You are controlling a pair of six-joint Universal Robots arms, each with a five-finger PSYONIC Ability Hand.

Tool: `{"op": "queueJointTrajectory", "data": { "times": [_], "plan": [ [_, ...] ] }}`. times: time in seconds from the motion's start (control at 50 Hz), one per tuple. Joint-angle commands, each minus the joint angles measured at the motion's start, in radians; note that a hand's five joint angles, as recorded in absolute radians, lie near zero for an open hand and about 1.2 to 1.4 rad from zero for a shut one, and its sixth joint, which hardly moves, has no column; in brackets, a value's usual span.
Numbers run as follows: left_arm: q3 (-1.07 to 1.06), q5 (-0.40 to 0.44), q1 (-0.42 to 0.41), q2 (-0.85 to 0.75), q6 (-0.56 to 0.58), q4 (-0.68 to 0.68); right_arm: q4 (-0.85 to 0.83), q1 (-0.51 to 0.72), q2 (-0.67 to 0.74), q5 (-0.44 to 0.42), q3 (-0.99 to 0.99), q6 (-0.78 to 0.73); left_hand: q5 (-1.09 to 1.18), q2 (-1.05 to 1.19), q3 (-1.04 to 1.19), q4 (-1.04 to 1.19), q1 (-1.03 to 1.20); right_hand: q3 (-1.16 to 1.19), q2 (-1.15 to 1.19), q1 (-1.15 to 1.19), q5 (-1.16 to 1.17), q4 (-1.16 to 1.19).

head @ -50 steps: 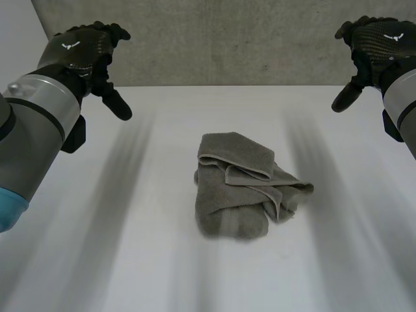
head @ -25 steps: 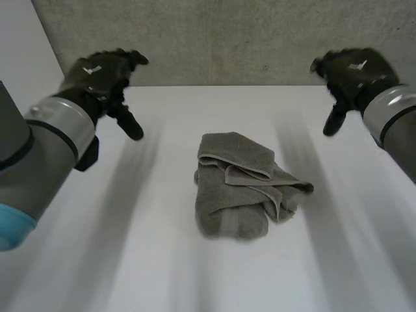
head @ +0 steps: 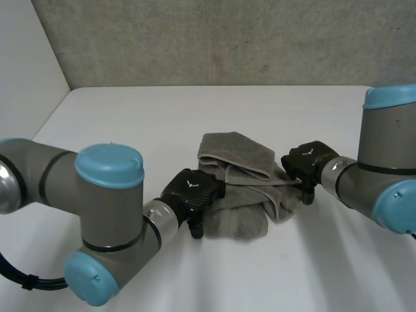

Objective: Fold the towel.

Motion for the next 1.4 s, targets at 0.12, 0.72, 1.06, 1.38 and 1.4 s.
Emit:
{"op": "queueJointTrajectory", "data": {
  "times": [0.12, 0.72, 1.06, 1.38, 1.4],
  "plan": [
    [-0.027, -0.175, -0.033, -0.055, 0.01, 0.239, -0.131, -0.003, 0.035, 0.001, -0.004, 0.213, 0.769, 0.763, 0.764, 0.765, 0.761, 0.7, 0.69, 0.694, 0.695, 0.702],
    [-0.095, -0.111, 0.231, 0.196, 0.012, 0.336, 0.213, -0.221, -0.21, -0.16, -0.009, -0.37, 0.863, 0.857, 0.858, 0.859, 0.856, -0.237, -0.247, -0.244, -0.242, -0.236],
    [-0.179, -0.111, 0.104, 0.31, -0.005, 0.224, 0.061, -0.218, -0.316, -0.134, -0.035, 0.04, -0.218, -0.224, -0.223, -0.222, -0.225, -0.522, -0.532, -0.528, -0.527, -0.52],
    [-0.101, -0.118, -0.042, 0.174, -0.324, 0.227, -0.305, -0.067, -0.279, -0.042, 0.287, 0.391, -0.224, -0.23, -0.229, -0.228, -0.231, -0.491, -0.501, -0.497, -0.496, -0.489],
    [-0.077, -0.118, -0.056, 0.153, -0.368, 0.227, -0.33, -0.049, -0.264, -0.036, 0.302, 0.421, -0.221, -0.227, -0.226, -0.225, -0.228, -0.502, -0.512, -0.509, -0.507, -0.501]
  ]
}}
